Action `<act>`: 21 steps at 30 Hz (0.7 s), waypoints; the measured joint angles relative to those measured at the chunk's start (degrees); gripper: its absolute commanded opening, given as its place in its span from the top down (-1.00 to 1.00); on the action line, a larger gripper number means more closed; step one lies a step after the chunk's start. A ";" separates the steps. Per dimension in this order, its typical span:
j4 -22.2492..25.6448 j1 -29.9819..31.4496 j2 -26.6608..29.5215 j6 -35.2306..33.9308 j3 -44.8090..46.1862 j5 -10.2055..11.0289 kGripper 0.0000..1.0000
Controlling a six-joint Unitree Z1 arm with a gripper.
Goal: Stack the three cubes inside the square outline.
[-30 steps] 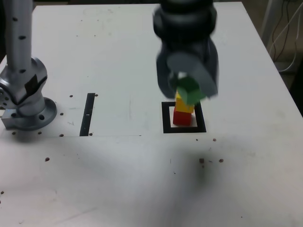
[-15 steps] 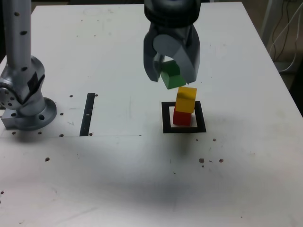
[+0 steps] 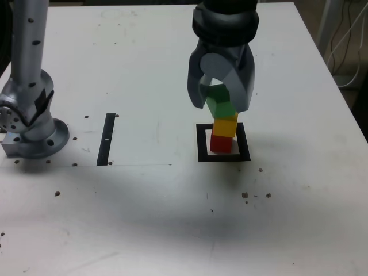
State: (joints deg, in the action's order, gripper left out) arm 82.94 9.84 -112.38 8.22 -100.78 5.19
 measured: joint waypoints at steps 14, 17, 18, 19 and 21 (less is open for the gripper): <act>-1.69 -1.72 -2.41 2.25 -0.56 -0.23 0.26; -1.69 -1.80 -2.45 2.40 -0.54 -0.14 0.11; -1.69 -1.80 -2.45 2.55 -0.52 -0.12 0.05; -1.68 -1.81 -2.45 2.72 -0.46 -0.11 -0.01; -1.66 -1.90 -2.45 2.91 -0.31 -0.09 -0.12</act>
State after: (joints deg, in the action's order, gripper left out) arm 81.28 7.94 -114.84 11.13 -101.09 5.09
